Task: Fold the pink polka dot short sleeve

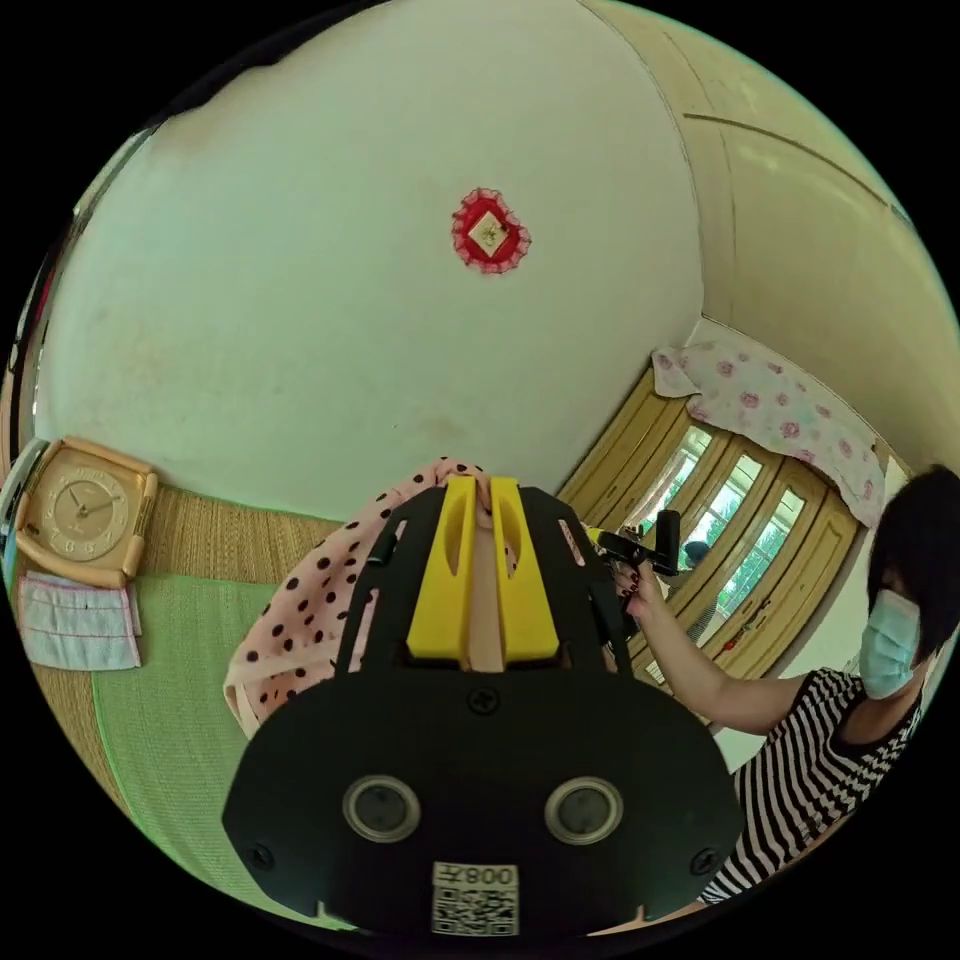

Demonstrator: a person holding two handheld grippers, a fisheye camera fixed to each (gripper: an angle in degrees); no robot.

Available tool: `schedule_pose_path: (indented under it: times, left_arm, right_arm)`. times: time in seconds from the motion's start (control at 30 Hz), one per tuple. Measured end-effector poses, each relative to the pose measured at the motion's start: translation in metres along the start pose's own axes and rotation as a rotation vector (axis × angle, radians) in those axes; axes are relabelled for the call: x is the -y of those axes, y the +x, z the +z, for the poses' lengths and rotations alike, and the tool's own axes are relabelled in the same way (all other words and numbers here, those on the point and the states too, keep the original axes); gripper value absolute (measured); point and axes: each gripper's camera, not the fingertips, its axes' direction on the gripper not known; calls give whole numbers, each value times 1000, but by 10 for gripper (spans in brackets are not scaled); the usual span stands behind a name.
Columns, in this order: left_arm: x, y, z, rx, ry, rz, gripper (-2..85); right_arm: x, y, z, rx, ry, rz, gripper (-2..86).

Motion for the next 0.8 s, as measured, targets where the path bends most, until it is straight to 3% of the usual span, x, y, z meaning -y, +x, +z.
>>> schedule_pose_path:
  times: [0.23, 0.4, 0.57, 0.8]
  left_arm:
    - [-97, -195, 186, 97, -240, -325, 76]
    - [-226, -266, 213, 78, -305, -495, 80]
    - [-363, -264, 177, 78, -401, -616, 81]
    - [-521, -177, 89, 122, -410, -777, 85]
  right_arm:
    - [5, 176, 195, -53, -303, 358, 25]
    - [-72, 259, 268, -36, -382, 569, 37]
    - [-160, 256, 268, 63, -401, 610, 53]
    - [-297, 167, 215, 145, -494, 695, 75]
